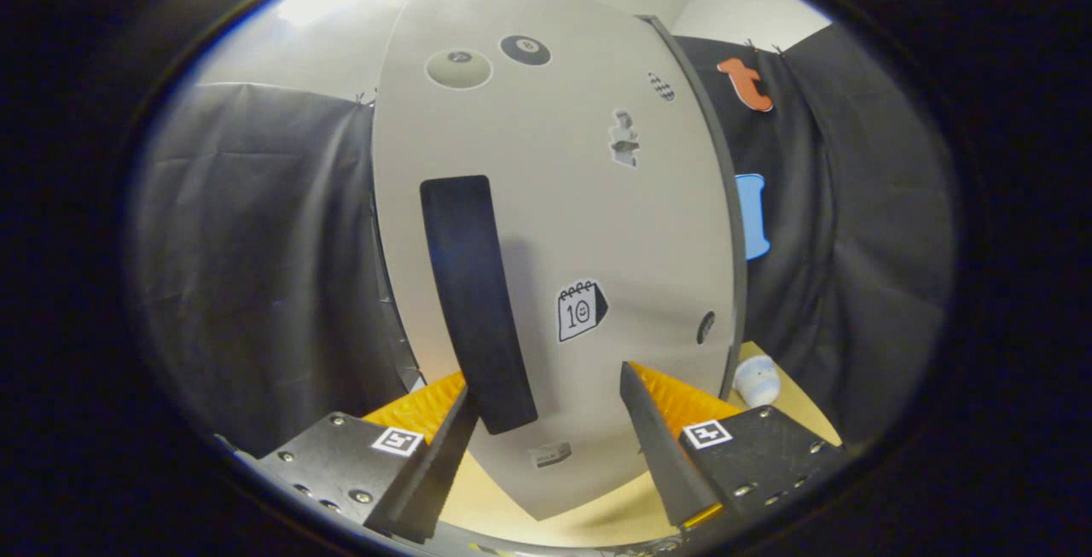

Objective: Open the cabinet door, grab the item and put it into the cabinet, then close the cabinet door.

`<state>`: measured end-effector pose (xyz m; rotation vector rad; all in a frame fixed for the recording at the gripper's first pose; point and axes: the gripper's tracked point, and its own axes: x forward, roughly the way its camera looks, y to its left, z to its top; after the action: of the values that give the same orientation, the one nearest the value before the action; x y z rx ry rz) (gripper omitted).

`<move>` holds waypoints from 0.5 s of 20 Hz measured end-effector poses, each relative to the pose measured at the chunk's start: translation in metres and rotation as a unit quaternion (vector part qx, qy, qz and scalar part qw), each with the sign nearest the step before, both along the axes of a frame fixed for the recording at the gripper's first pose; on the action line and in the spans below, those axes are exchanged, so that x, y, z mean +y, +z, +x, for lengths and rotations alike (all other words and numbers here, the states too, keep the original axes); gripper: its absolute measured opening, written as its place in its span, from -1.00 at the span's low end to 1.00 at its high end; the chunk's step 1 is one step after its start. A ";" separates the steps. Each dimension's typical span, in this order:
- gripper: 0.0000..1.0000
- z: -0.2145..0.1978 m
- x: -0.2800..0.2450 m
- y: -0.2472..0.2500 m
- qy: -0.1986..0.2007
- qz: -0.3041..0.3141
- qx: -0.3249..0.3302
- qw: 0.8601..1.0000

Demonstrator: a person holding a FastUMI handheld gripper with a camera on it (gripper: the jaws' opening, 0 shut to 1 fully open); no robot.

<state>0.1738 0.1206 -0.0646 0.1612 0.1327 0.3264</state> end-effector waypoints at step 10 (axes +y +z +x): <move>1.00 0.041 0.046 -0.001 0.050 -0.003 -0.006 0.999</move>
<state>0.2152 0.1666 -0.0658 0.1464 0.1299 0.4272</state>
